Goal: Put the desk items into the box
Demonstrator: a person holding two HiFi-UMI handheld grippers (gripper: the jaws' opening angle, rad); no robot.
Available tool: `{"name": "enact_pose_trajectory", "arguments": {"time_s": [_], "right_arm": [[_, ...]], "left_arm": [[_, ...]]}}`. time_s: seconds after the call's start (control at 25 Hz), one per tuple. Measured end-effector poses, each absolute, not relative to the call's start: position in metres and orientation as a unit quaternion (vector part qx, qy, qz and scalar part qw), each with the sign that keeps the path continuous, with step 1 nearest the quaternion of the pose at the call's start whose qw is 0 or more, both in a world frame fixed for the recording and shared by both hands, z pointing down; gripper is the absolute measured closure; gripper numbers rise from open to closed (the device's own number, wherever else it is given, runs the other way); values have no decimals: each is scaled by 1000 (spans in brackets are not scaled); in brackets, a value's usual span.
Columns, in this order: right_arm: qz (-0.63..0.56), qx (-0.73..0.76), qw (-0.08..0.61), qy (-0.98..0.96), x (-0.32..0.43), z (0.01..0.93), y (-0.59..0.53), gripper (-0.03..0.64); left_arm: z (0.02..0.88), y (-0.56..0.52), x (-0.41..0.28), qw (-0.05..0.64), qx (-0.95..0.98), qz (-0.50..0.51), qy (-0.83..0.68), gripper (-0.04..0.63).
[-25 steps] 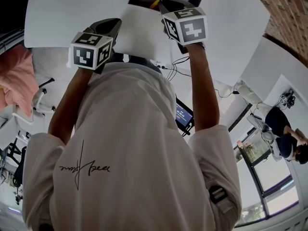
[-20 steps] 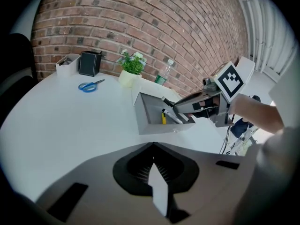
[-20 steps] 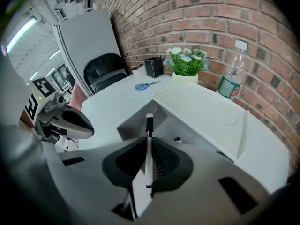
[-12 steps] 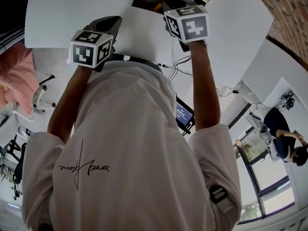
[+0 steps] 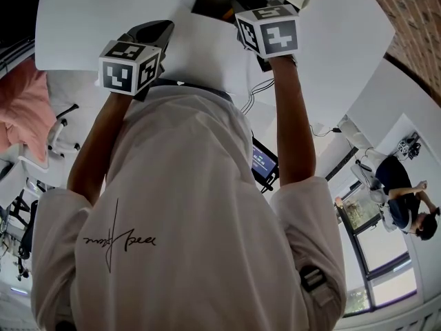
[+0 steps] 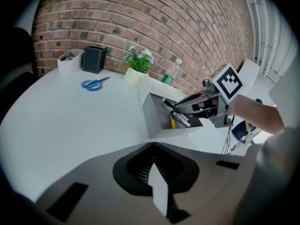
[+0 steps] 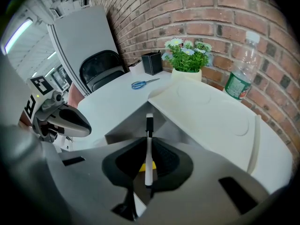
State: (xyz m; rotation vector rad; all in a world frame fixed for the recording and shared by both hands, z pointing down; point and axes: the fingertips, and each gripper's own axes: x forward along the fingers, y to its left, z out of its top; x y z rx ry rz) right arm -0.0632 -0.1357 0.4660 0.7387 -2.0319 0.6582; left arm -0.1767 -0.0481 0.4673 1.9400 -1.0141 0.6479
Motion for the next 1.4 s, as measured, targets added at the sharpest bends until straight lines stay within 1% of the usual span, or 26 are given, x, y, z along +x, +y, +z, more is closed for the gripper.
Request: {"name": "enact_pose_trajectory", "arguments": {"time_s": [0.64, 0.76, 1.4], "right_arm": [[276, 275, 450, -804, -71, 484, -134, 560], [276, 280, 449, -802, -69, 484, -135, 512], [271, 315, 425, -804, -46, 466, -128, 546]], "left_arm": [[472, -51, -188, 427, 760, 254, -419, 591], [472, -51, -187, 426, 761, 254, -420, 591], [460, -44, -170, 407, 773, 256, -413, 591]]}}
